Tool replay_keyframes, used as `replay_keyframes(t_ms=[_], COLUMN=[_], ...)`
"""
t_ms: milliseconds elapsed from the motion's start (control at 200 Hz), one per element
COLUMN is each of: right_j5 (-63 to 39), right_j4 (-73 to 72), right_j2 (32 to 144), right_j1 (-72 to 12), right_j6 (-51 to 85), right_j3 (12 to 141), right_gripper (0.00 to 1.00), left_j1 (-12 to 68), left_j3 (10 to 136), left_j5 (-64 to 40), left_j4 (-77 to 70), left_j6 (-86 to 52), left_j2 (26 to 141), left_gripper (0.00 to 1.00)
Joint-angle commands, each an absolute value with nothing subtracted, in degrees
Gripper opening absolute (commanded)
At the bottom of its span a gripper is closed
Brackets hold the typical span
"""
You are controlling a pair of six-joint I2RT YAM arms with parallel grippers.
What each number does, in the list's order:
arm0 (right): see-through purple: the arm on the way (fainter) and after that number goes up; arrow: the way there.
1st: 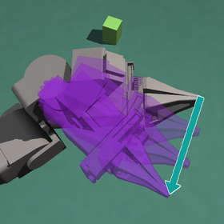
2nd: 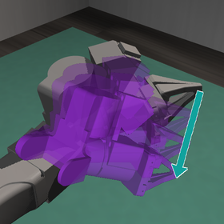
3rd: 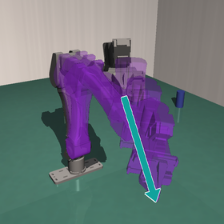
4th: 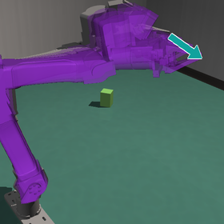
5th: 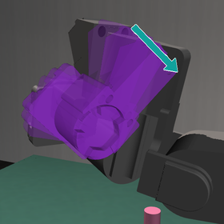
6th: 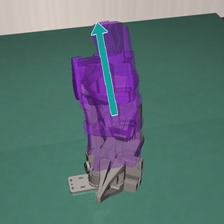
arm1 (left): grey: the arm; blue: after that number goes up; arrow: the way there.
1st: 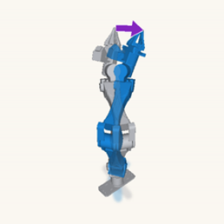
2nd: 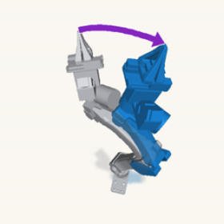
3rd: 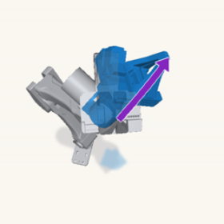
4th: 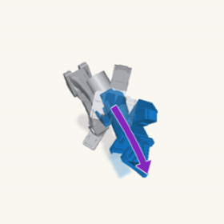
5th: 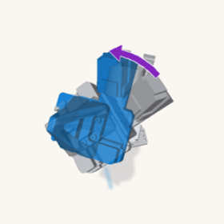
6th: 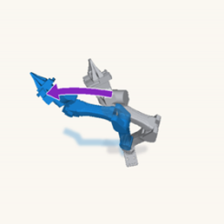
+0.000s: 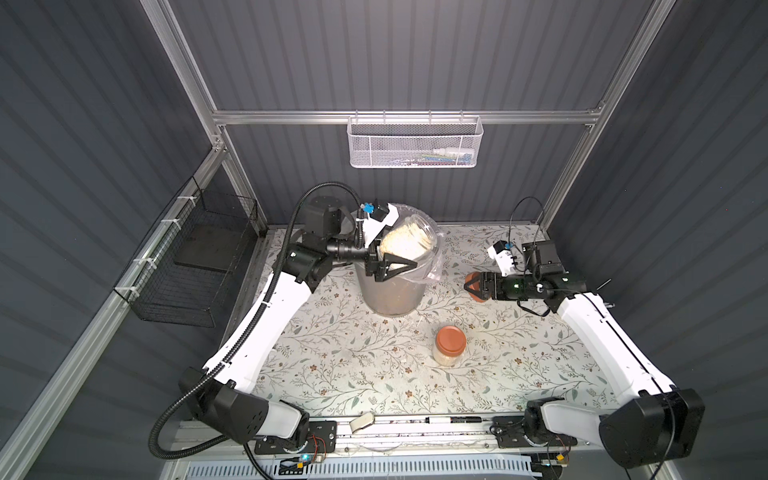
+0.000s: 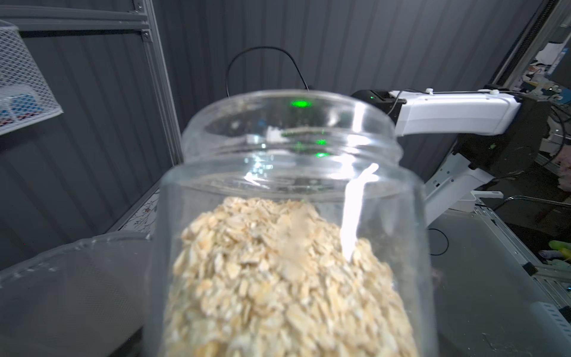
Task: Empty expired oatmeal from jars
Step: Place the lid at the center of the board.
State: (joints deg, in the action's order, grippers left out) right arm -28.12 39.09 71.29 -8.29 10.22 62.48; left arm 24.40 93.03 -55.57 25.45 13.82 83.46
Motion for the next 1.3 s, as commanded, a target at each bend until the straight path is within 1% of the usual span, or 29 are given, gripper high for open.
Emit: replay_keyframes(t_ms=[0,60,75,195,395,580,730,851,951,1056,1176,1296], right_j5=[-21.9,-19.9,-17.8,-12.9,-11.6,-9.2,-8.4,-8.7,-8.9,-9.2,-9.3,-9.5], right_j4=[34.6,34.3,34.2,33.7,30.6,30.4,29.6,29.1,28.7,27.9,26.9,25.9], right_j2=[72.3,73.9,74.3,78.2,81.9,85.4,86.7,87.3,88.0,88.6,89.3,90.2], right_j1=[-8.0,-8.0,-8.0,-8.0,-8.0,-8.2,-8.1,-8.1,-8.1,-8.1,-8.1,-8.1], right_j6=[12.1,12.6,12.7,13.4,13.7,13.5,13.7,13.7,13.6,13.8,13.9,14.1], right_j3=[60.1,59.1,59.0,58.4,57.1,56.7,56.7,57.1,57.1,57.1,56.9,56.6], right_gripper=[0.57,0.57,0.57,0.56,0.56,0.56,0.57,0.57,0.57,0.58,0.58,0.58], left_j1=[21.9,21.4,21.4,20.7,20.7,21.1,23.4,25.4,27.9,30.7,32.2,33.5], left_j3=[100.5,104.7,105.3,110.7,120.2,126.1,126.8,127.9,127.5,125.7,125.4,122.2], left_j5=[-53.5,-50.3,-49.0,-41.9,-30.2,-19.8,-10.0,-6.4,-0.6,8.8,13.6,21.0], left_j4=[35.6,41.5,42.5,48.6,55.9,60.2,61.6,63.0,63.0,62.1,60.9,57.1], left_j6=[21.0,24.5,25.2,29.4,34.1,38.0,42.2,45.3,49.0,54.4,60.2,68.0], left_j2=[87.0,90.1,90.8,95.2,101.8,106.9,110.4,112.6,113.7,114.8,115.6,115.4], left_gripper=[0.0,0.0,0.0,0.0,0.0,0.0,0.0,0.0,0.0,0.0,0.0,0.0])
